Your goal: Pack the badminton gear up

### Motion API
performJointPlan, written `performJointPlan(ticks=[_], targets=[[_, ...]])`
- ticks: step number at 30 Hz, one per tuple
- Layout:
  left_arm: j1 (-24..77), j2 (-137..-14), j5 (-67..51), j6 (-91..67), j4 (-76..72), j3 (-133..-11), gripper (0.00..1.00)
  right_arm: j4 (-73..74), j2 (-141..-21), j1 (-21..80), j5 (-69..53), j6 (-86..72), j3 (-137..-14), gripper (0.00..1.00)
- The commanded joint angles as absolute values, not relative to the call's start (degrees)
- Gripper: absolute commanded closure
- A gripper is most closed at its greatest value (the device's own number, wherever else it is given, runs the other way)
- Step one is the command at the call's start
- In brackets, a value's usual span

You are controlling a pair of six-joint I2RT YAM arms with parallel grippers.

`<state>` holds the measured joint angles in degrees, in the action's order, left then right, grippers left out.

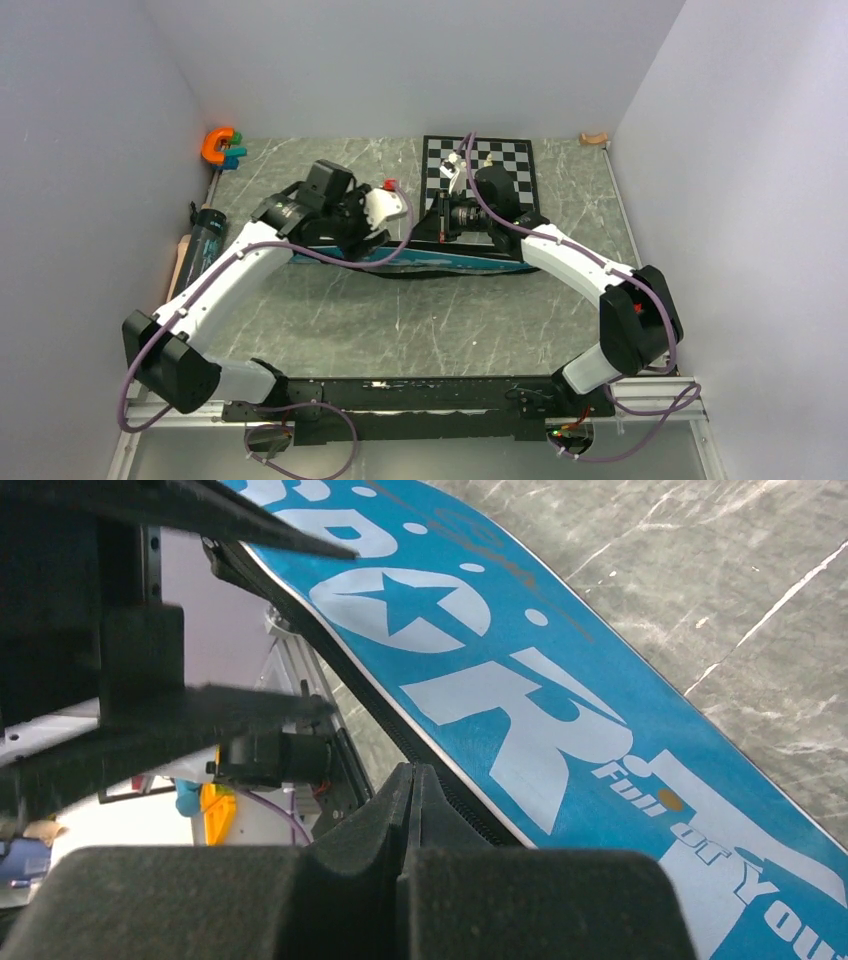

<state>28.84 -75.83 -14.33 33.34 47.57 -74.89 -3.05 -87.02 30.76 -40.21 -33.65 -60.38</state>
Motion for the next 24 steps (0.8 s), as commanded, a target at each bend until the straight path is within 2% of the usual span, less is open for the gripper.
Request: performJointPlan(ticks=[1, 7, 10, 13, 16, 24], targets=[[34.75, -77.30, -16.34, 32.73, 40.69, -74.56, 0.26, -3.22, -82.41, 30.67, -39.20, -33.80, -62.81, 1.00], [35.68, -83.12, -17.15, 35.74, 41.80, -77.55, 0.28, -2.30, -81.43, 30.73, -38.07, -33.92, -62.15, 1.00], [35.66, -84.23, -15.82, 37.56, 39.89, -77.03, 0.36, -2.49, -81.49, 30.72, -38.06, -34.19, -62.13, 1.00], [35.68, -85.57, -15.15, 38.63, 40.00, -77.74, 0.62, -1.98, -81.52, 30.76, -37.57, -34.02, -62.14, 1.00], [35.68, -85.94, -14.17, 39.31, 40.80, -77.69, 0.99, -1.05, -80.79, 30.70, -36.82, -33.30, -61.58, 1.00], [34.88, -81.38, -10.51, 41.06, 40.43, -75.35, 1.00, 2.35, -77.16, 28.65, -32.85, -31.30, -58.13, 1.00]])
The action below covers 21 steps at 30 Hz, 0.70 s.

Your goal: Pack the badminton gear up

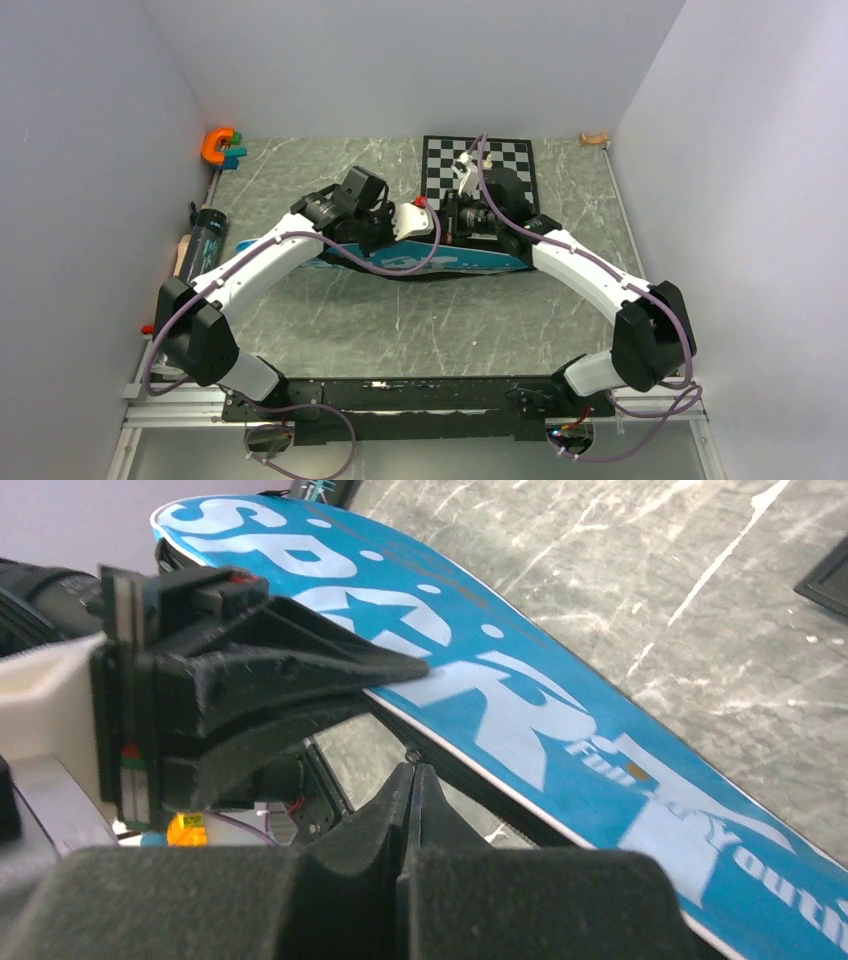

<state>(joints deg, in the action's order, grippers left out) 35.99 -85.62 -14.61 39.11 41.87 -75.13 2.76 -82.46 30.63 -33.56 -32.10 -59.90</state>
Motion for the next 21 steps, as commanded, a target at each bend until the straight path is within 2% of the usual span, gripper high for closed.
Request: performJointPlan(ticks=[1, 8, 21], targets=[[34.74, -81.06, -10.07, 41.27, 40.82, -75.39, 1.00, 2.23, -76.52, 27.98, -32.75, -31.46, -57.31, 1.00], [33.29, -79.40, -10.53, 41.69, 43.30, -75.54, 1.00, 4.03, -72.20, 24.11, -29.97, -30.88, -53.56, 1.00], [32.34, -78.04, -9.79, 40.26, 42.75, -74.22, 1.00, 11.42, -66.47, 23.56, -24.64, -25.75, -52.08, 1.00]])
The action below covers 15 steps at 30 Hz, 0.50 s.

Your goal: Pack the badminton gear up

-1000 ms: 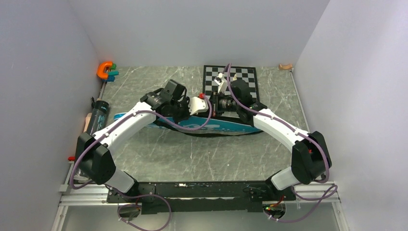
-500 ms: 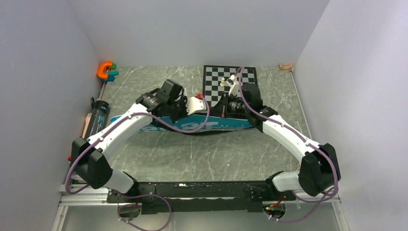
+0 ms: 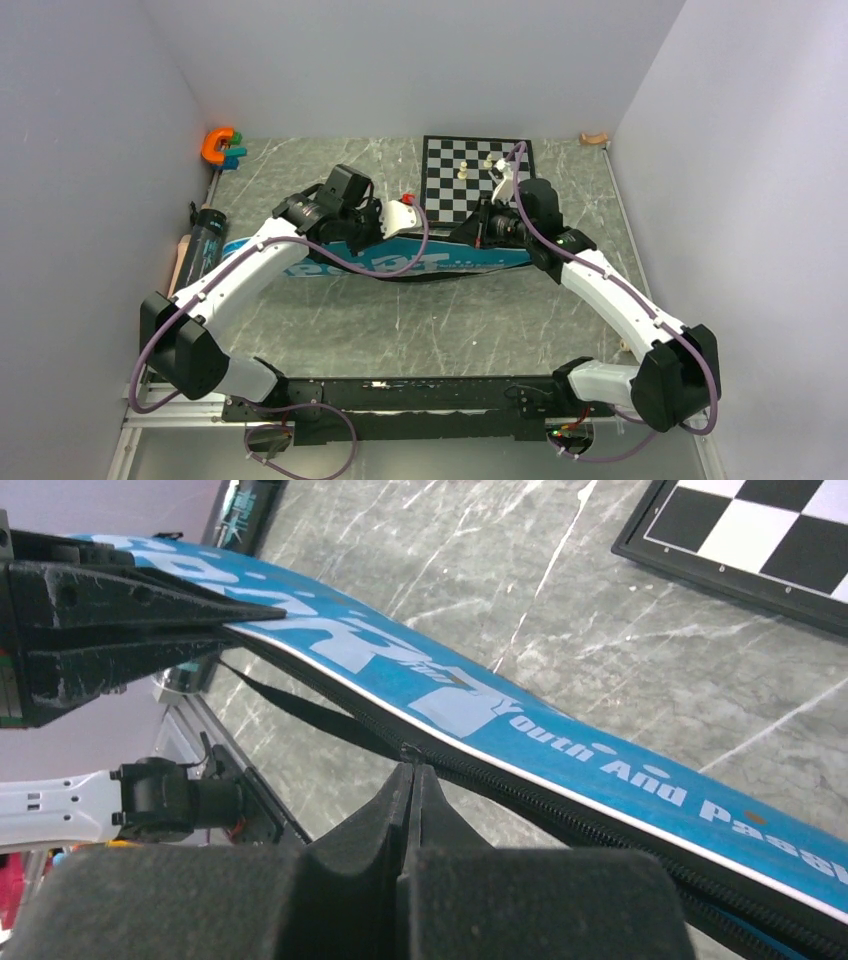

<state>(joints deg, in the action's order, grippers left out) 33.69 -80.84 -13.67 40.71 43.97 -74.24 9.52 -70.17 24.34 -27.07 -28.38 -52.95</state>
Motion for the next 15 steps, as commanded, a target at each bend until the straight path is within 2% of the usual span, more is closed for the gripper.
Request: performJointPlan(ticks=[1, 3, 6, 8, 11, 15], targets=[[32.34, -78.19, -9.39, 40.07, 42.63, -74.37, 1.00, 11.86, -66.06, 23.55, -24.70, -25.60, -51.74, 0.99], [32.30, -78.46, -8.91, 39.75, 42.78, -74.98, 1.00, 13.25, -65.31, 23.51, -24.78, -25.46, -51.04, 0.86], [32.22, -78.09, -9.53, 40.27, 43.49, -75.54, 1.00, 16.35, -63.37, 23.55, -21.95, -24.50, -50.46, 0.46], [32.12, -77.25, -10.69, 41.63, 44.96, -75.74, 1.00, 18.70, -61.71, 23.58, -19.17, -22.67, -51.16, 0.30], [31.89, -75.45, -11.56, 44.85, 47.56, -75.95, 1.00, 20.34, -59.46, 23.68, -17.15, -18.03, -51.91, 0.22], [30.31, -74.53, -15.61, 48.85, 53.43, -78.03, 1.00, 16.97, -57.76, 28.43, -11.52, -12.99, -49.02, 0.18]])
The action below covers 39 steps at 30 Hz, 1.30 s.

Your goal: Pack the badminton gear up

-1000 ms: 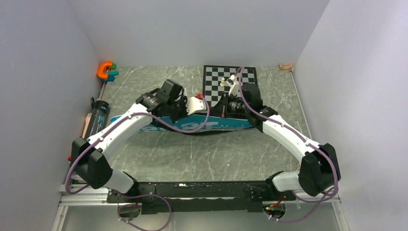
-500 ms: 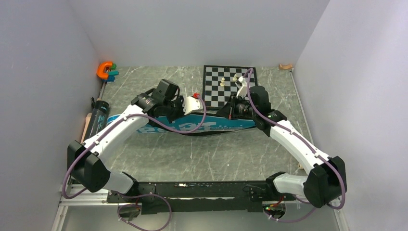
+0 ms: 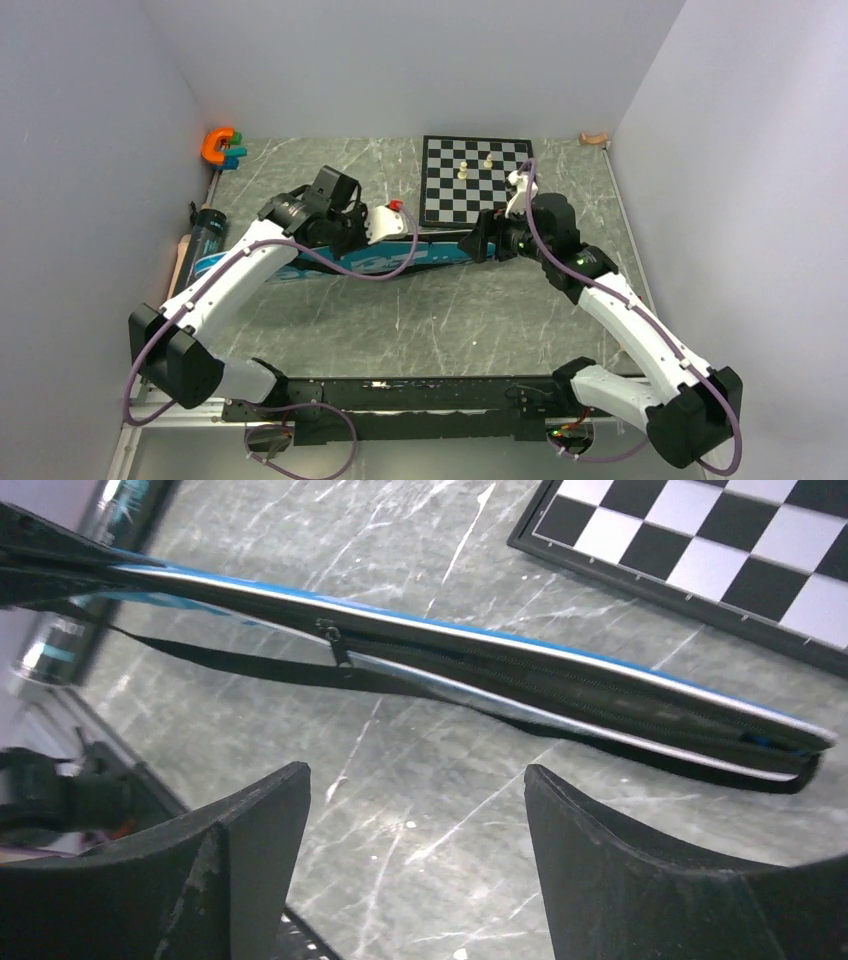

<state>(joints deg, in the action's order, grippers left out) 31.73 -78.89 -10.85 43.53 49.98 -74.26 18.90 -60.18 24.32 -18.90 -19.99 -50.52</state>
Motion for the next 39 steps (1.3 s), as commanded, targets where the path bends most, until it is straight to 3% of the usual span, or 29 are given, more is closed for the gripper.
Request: performJointPlan(ticks=[1, 5, 15, 21, 28, 30, 35, 39], targets=[[29.73, -74.20, -17.61, 50.14, 55.62, -78.57, 1.00, 15.71, -57.44, 31.43, -7.41, -10.98, -48.08, 0.18], [28.07, -72.68, -22.92, 54.07, 59.52, -79.55, 1.00, 12.65, -58.06, 39.51, 2.13, -2.61, -46.30, 0.18], [27.78, -71.26, -24.77, 60.97, 64.80, -80.98, 1.00, 12.89, -59.09, 40.95, -8.38, 1.42, -45.14, 0.21], [27.78, -71.70, -23.99, 60.17, 63.65, -81.77, 1.00, 15.80, -60.79, 41.14, -15.00, 0.11, -45.38, 0.29], [27.24, -71.73, -24.40, 61.42, 65.07, -83.02, 1.00, 15.15, -58.64, 41.48, -15.00, -2.69, -43.62, 0.33], [27.24, -71.56, -24.68, 62.13, 66.10, -83.54, 1.00, 15.97, -59.61, 41.47, -14.51, -2.22, -44.57, 0.38], [26.92, -70.87, -24.60, 62.71, 66.98, -84.40, 1.00, 19.42, -61.16, 41.48, -13.89, -1.68, -46.57, 0.65], [26.46, -70.82, -24.65, 62.11, 66.32, -84.62, 1.00, 20.59, -60.63, 41.74, -12.33, -2.32, -47.44, 0.96]])
